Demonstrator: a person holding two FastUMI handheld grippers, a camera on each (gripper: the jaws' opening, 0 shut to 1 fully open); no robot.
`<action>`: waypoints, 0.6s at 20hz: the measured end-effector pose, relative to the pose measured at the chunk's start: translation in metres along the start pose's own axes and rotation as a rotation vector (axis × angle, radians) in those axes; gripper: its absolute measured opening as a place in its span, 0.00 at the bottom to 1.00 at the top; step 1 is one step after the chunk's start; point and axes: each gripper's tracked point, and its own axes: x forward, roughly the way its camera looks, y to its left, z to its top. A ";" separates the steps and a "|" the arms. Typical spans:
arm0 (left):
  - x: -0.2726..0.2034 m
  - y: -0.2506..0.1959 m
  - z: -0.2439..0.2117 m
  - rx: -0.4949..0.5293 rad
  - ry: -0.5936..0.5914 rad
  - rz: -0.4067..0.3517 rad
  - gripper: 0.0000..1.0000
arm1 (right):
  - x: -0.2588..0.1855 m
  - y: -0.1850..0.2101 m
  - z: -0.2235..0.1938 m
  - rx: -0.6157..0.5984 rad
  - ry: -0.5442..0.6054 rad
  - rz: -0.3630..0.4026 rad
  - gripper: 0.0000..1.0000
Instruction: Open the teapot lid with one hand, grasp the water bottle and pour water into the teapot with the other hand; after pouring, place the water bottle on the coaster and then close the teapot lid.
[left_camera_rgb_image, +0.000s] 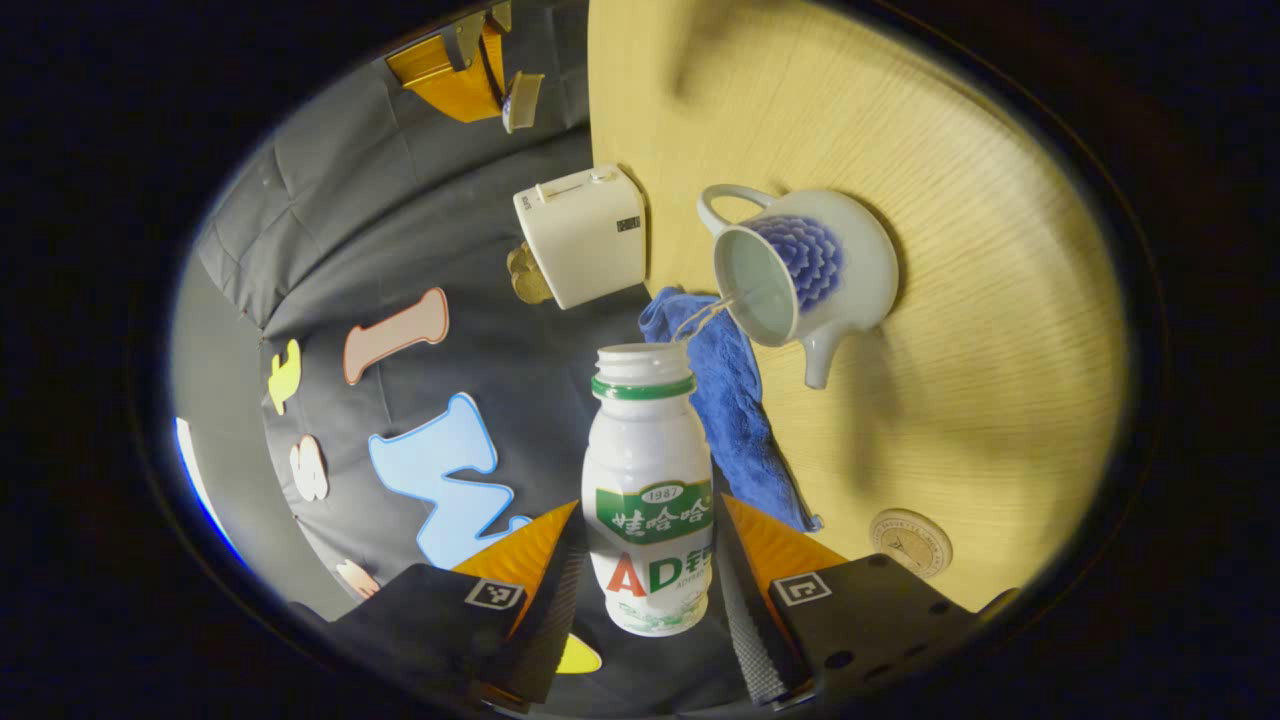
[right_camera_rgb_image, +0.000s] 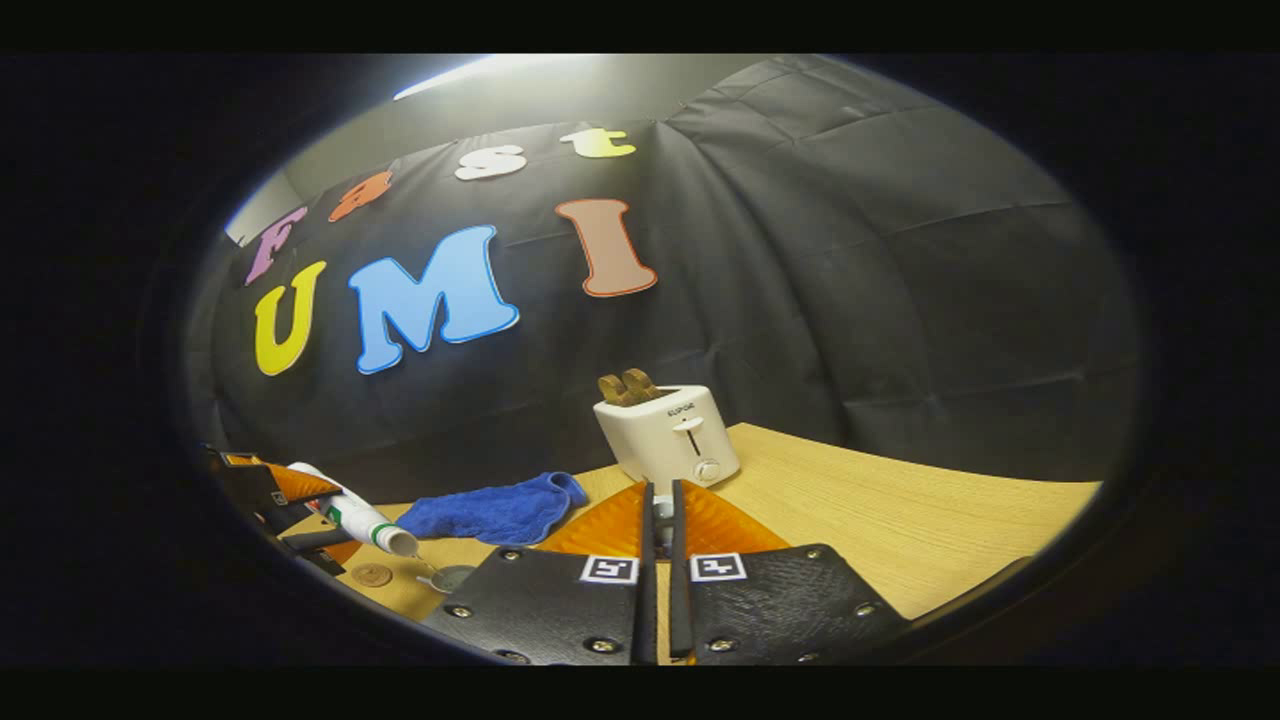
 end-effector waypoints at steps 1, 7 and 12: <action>0.000 0.001 0.001 0.006 -0.001 0.001 0.76 | 0.000 0.001 0.000 0.000 0.001 0.001 0.05; -0.001 0.002 0.003 0.046 -0.007 -0.003 0.76 | 0.001 -0.001 0.000 0.003 0.001 -0.001 0.05; -0.002 0.002 0.004 0.081 -0.009 -0.005 0.76 | 0.000 0.001 -0.001 0.003 0.006 0.005 0.00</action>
